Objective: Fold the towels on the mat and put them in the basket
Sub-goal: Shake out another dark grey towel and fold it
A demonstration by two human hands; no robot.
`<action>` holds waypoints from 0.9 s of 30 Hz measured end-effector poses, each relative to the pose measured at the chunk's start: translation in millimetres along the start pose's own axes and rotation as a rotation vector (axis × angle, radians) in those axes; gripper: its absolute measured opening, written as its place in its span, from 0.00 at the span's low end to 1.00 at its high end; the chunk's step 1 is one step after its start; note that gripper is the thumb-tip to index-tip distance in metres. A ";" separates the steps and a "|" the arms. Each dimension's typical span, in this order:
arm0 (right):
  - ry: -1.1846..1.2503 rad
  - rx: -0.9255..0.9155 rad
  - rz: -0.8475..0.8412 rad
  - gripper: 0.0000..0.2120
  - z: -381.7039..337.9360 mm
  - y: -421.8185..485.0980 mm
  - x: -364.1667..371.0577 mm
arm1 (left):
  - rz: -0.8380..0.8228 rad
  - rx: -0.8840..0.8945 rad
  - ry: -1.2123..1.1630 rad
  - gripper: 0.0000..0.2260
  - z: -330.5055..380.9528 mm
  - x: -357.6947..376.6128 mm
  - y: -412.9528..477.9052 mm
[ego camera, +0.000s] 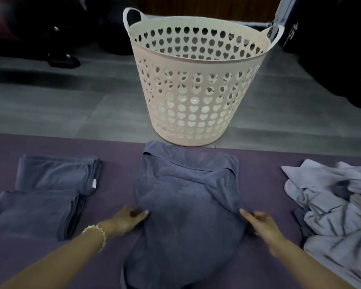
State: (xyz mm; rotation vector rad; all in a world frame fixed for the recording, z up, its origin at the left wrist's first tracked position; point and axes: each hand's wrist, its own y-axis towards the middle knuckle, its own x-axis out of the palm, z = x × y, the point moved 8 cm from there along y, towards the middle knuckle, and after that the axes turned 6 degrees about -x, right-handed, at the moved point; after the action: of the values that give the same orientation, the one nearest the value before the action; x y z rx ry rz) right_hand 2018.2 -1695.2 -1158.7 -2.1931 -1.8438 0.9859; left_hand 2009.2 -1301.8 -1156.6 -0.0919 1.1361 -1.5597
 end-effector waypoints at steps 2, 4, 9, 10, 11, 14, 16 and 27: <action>0.043 -0.045 0.052 0.15 3.3 -22.2 0.1 | -0.024 -0.044 0.104 0.19 -23.3 9.2 -5.2; 0.116 0.021 0.010 0.11 12.5 -41.8 10.9 | -0.111 -0.123 0.148 0.18 -45.1 23.6 -15.5; 0.239 0.278 -0.317 0.13 40.1 -96.5 68.2 | -0.195 0.006 0.212 0.11 -56.6 49.7 -50.9; 0.274 0.295 -0.351 0.12 40.6 -103.7 77.1 | -0.187 0.038 0.185 0.10 -55.1 49.6 -56.8; 0.321 0.311 -0.371 0.11 38.1 -108.5 83.2 | -0.191 0.055 0.112 0.13 -52.0 48.4 -64.6; 0.454 0.265 -0.355 0.07 9.5 -100.3 86.7 | -0.307 0.008 -0.353 0.25 -31.0 33.5 -85.2; 0.529 0.144 -0.310 0.04 -29.1 -82.8 81.8 | -0.222 0.033 -0.609 0.19 -15.1 4.7 -83.2; -0.016 -0.154 -0.276 0.13 -49.1 -70.2 104.8 | 0.350 0.670 0.222 0.32 3.4 -0.8 -93.4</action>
State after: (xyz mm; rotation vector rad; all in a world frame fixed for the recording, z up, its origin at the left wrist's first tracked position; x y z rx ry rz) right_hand 1990.8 -1566.0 -1128.9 -1.9366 -2.2209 0.8355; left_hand 1944.6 -1314.0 -1090.3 0.7050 0.6912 -1.5736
